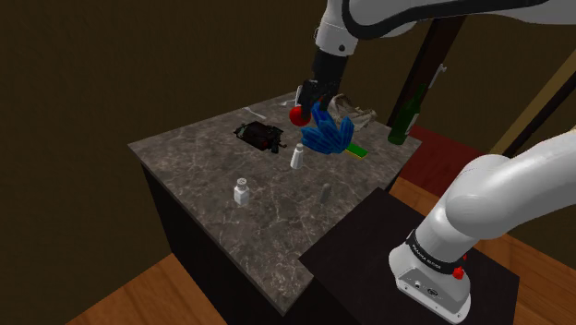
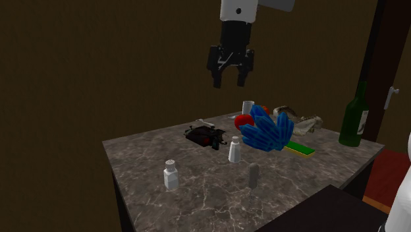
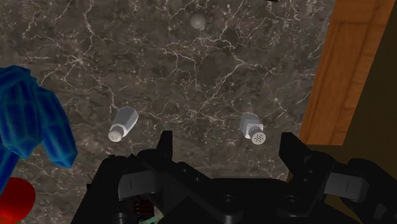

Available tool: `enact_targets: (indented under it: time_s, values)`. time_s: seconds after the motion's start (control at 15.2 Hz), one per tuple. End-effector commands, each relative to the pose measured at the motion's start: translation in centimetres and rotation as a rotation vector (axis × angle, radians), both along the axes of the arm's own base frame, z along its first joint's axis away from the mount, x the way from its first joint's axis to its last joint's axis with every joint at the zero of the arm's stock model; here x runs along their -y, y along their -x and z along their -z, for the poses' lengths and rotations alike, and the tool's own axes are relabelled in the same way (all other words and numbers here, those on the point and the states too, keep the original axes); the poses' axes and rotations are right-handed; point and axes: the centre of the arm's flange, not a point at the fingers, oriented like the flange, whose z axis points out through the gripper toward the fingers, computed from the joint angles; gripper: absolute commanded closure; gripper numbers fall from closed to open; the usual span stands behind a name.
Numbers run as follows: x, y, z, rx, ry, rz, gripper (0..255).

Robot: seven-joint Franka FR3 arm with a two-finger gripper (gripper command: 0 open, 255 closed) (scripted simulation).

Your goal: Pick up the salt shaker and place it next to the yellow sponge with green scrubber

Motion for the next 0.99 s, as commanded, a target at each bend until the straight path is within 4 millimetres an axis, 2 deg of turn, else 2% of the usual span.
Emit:
enact_targets:
  time_s: [0.0, 0.92]
  values:
    - [-1.6, -1.4, 2.1, -0.006, 0.003, 0.003, 0]
    - [-11.1, -10.2, 16.0, -0.058, 0.032, 0.023, 0]
